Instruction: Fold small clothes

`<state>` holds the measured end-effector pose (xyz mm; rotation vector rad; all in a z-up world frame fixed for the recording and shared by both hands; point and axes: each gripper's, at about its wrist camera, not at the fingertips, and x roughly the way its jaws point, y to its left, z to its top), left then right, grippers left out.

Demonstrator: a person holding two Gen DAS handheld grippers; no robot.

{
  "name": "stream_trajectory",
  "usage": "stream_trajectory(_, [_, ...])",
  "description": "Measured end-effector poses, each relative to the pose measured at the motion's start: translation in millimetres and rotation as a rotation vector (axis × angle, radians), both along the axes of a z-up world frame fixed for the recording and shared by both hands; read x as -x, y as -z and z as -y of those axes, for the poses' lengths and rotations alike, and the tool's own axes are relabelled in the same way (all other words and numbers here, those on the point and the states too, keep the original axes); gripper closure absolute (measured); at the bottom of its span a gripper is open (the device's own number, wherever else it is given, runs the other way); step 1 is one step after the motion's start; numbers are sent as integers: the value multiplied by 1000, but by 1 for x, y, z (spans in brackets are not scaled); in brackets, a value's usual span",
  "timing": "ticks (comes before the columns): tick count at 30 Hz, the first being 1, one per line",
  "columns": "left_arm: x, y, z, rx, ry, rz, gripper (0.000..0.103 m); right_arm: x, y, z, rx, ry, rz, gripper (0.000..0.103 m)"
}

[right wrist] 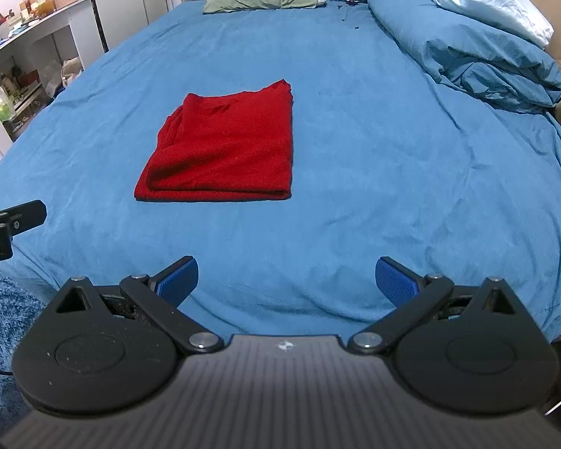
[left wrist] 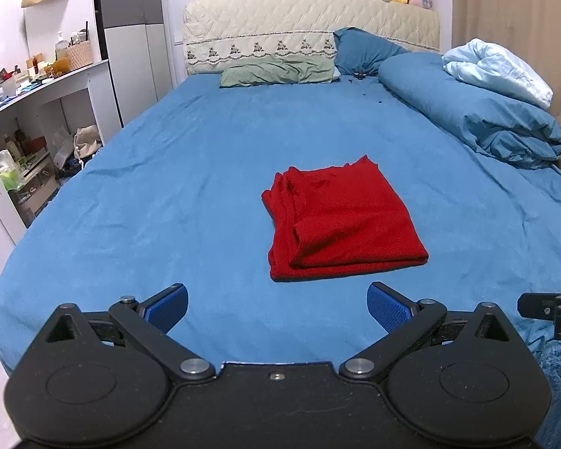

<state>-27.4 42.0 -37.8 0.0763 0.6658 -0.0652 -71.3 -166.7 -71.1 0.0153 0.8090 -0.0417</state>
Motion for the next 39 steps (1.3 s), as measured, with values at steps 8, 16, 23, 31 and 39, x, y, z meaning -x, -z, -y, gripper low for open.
stream_trajectory(8, [1, -1, 0, 4, -6, 13, 0, -1, -1, 5, 1, -8, 5, 0])
stream_trajectory(16, [4, -3, 4, 3, -1, 28, 0, 0, 0, 5, 9, -9, 11, 0])
stream_trajectory(23, [4, -3, 6, 5, 4, 30, 0, 1, -2, 6, 3, -2, 13, 0])
stream_trajectory(31, [6, -4, 5, 5, 1, 36, 0, 4, -1, 9, 2, 1, 17, 0])
stream_trajectory(39, [6, -4, 7, -2, -4, 38, 0, 4, -1, 8, 3, 3, 18, 0])
